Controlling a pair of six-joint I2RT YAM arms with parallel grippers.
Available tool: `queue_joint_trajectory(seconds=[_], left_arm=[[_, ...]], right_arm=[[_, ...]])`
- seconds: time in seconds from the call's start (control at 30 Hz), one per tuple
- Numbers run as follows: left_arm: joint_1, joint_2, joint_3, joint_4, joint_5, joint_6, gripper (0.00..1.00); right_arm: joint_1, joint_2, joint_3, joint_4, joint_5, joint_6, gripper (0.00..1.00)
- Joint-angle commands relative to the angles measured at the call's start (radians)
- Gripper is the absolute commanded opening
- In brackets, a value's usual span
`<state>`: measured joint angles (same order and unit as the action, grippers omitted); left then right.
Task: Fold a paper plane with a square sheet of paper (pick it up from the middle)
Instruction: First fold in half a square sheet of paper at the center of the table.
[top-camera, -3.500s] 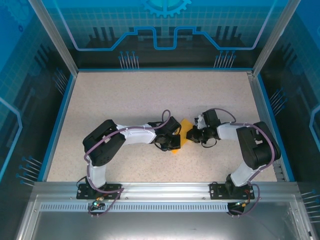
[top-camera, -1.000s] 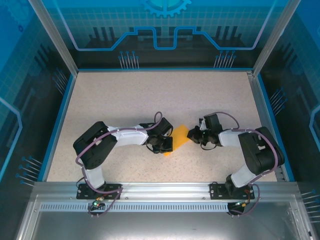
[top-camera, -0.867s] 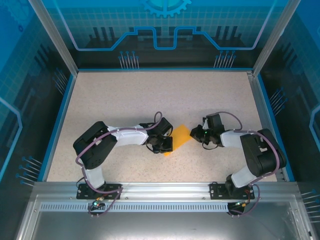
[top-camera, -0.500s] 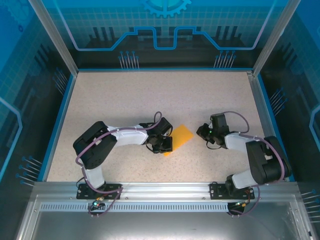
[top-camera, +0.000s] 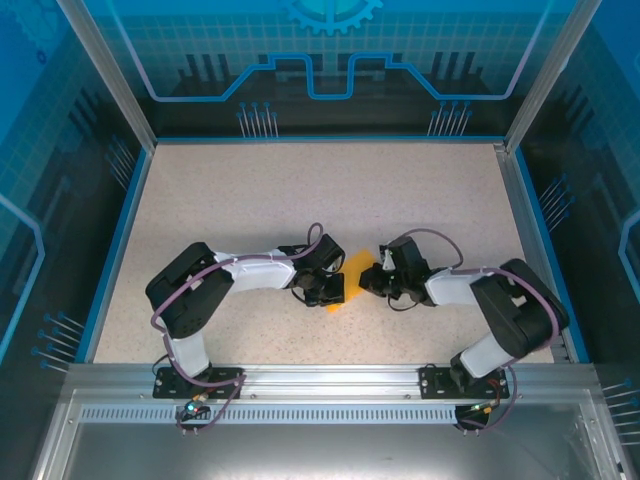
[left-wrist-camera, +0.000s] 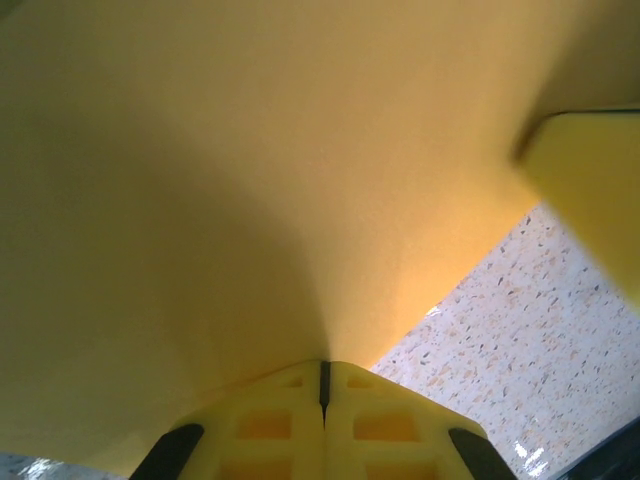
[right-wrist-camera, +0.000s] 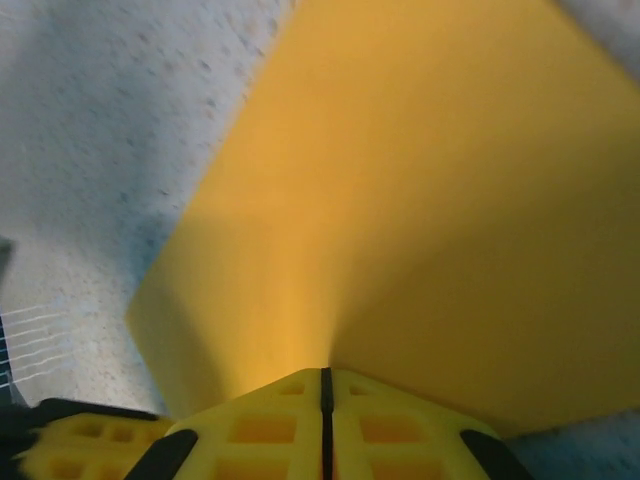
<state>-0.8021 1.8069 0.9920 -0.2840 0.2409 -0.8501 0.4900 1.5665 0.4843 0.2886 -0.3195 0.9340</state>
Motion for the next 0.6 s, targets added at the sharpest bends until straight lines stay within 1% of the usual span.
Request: queue_joint_trajectory(seconds=[0.0, 0.17, 0.3, 0.37, 0.5, 0.57], left_arm=[[0.008, -0.017, -0.01, -0.082, -0.006, 0.032, 0.05], [0.008, -0.08, 0.009, -0.025, 0.002, 0.062, 0.06], [0.009, -0.122, 0.013, 0.06, 0.015, 0.074, 0.08], [0.009, -0.112, 0.022, 0.091, 0.031, 0.073, 0.09], [0.008, -0.05, 0.039, 0.148, 0.075, 0.056, 0.09], [0.008, -0.02, 0.05, 0.157, 0.073, 0.053, 0.08]], right_arm=[[0.012, 0.055, 0.005, 0.105, -0.035, 0.046, 0.08], [0.01, 0.038, -0.004, 0.049, -0.004, 0.041, 0.08], [0.004, 0.001, -0.005, -0.012, 0.026, 0.024, 0.08], [0.004, -0.003, 0.002, -0.046, 0.03, 0.022, 0.08], [0.004, 0.011, 0.015, -0.059, 0.032, 0.023, 0.08], [0.004, 0.019, 0.02, -0.065, 0.033, 0.025, 0.08]])
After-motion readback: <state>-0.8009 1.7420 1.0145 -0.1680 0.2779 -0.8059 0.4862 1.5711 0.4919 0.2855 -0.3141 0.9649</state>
